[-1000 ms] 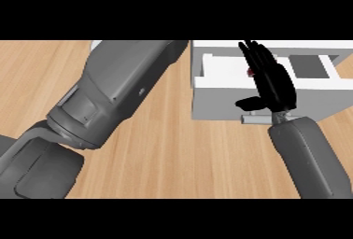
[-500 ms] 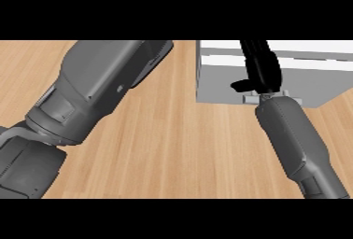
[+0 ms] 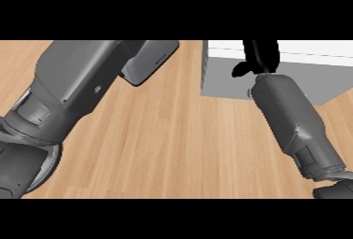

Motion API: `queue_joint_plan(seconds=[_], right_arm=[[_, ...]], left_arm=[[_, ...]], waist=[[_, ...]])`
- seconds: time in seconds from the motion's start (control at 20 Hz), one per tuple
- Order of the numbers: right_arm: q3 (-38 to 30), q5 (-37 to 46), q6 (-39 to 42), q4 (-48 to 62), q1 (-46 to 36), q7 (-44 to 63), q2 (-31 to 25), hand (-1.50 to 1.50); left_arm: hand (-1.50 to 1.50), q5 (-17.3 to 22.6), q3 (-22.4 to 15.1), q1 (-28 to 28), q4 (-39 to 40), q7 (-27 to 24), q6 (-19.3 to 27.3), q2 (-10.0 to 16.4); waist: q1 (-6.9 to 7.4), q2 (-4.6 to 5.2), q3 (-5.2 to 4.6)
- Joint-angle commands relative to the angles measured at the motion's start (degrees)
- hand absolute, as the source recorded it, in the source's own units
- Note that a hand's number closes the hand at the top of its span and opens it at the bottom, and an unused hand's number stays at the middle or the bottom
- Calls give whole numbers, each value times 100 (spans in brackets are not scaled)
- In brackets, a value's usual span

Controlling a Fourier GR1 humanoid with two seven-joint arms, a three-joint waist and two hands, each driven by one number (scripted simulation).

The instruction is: Pick up the can, place it into the drawer and close the drawer

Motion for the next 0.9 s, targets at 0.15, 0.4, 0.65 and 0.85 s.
queue_joint_plan(seconds=[0.15,0.4,0.65,0.85], right_arm=[[-279,-17,-238,759,-826,-88,-128,-150],[-466,-137,-252,945,-1198,-47,-78,-150],[-904,-783,41,742,-1310,-776,107,-150],[-995,-842,-94,909,-1227,-1055,188,-150]], left_arm=[[-150,-24,-76,677,-629,68,-184,179],[-150,-73,-105,878,-1049,90,-102,276],[-150,-29,-78,1137,-1379,340,-178,552],[-150,-66,-100,1436,-1831,396,-249,799]], waist=[[139,38,-1],[236,64,1],[150,-21,7],[144,12,4]])
